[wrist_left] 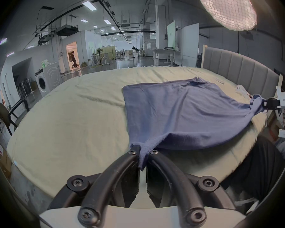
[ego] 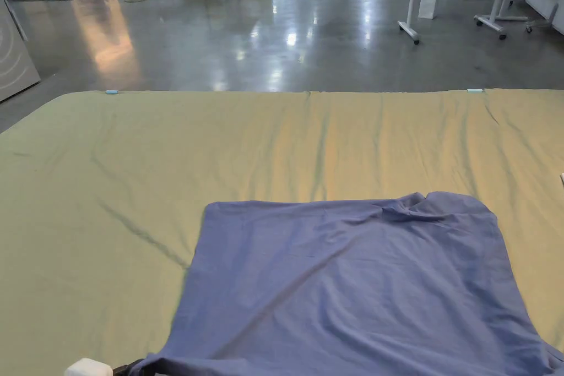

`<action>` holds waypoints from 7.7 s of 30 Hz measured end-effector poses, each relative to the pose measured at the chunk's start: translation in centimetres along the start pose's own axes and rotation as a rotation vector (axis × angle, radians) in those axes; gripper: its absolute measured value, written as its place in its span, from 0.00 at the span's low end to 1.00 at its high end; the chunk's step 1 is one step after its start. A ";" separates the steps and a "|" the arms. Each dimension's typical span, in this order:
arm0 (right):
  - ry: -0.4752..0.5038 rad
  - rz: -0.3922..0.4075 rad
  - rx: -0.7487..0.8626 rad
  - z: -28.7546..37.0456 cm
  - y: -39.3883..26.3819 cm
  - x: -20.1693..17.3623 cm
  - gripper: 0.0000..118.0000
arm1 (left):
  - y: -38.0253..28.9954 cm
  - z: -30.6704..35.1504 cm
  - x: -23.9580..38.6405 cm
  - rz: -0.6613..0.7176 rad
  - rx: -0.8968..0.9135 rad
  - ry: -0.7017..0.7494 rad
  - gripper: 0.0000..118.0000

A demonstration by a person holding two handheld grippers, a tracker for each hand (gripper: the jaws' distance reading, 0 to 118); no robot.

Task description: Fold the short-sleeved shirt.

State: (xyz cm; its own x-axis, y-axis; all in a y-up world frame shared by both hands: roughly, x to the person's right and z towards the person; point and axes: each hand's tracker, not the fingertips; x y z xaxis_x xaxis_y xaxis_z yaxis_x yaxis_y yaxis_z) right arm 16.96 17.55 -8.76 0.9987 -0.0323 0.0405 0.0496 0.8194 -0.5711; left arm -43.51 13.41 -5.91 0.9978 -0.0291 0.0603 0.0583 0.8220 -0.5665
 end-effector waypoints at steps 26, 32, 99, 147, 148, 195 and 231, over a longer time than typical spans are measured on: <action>0.034 -0.008 -0.128 -21.5 10.1 -0.2 0.56 | 11.1 -16.6 -2.5 0.255 -0.131 -0.043 0.89; 0.098 0.011 0.093 -10.2 8.2 1.0 0.57 | 11.9 -4.6 0.3 0.095 0.093 -0.061 0.89; 0.176 -0.008 -0.026 5.7 -2.3 -4.7 0.00 | 7.0 -18.7 2.0 0.092 -0.316 0.083 0.09; -0.028 -0.001 -0.157 -0.3 -3.3 0.0 0.10 | -2.2 2.1 -0.3 0.270 -0.232 -0.014 0.05; -0.011 -0.008 -0.156 -0.5 -4.0 0.1 0.10 | -2.8 2.1 -0.1 0.264 -0.205 -0.008 0.05; 0.256 0.144 0.320 13.8 1.7 -9.5 0.00 | 6.9 17.9 10.2 0.063 0.322 -0.038 0.02; 0.257 0.027 -0.079 5.1 -3.3 -7.0 0.00 | 11.8 -24.3 -1.6 0.140 -0.363 0.174 0.10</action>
State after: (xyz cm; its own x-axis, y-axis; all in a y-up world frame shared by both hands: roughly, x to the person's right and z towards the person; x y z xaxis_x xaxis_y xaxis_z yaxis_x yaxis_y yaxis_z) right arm 9.69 17.95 -2.97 0.9701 -0.1633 -0.1794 0.0137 0.7752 -0.6316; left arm -43.59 9.31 -32.67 0.9857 -0.0529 -0.1599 -0.1014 0.5719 -0.8140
